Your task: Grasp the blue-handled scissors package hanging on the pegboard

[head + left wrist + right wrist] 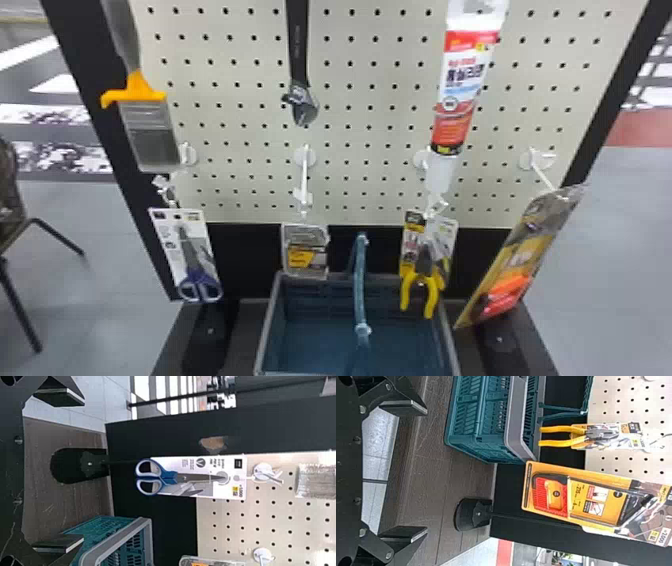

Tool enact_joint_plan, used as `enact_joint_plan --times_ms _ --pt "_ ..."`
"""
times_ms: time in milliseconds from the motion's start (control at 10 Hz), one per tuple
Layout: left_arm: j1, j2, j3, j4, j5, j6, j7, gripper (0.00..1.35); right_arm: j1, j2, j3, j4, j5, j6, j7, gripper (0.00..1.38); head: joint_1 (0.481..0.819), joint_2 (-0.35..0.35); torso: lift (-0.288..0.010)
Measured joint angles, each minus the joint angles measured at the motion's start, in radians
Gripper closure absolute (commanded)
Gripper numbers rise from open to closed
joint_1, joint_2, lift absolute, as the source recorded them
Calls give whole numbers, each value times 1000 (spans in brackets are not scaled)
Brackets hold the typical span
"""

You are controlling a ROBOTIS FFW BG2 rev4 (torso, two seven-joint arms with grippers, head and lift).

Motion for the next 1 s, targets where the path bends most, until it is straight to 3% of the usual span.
enact_joint_plan --times_ms 400,800,1000 --pt "-205 2 101 -18 -64 198 -267 104 -5 0 10 11 4 8 0 234 549 0 -100" --pt "-369 86 88 -1 -64 342 -388 104 -10 0 17 25 7 13 2 234 549 0 -100" --pt "-477 125 92 67 -70 373 -454 104 -14 0 17 31 8 15 11 234 549 0 -100"
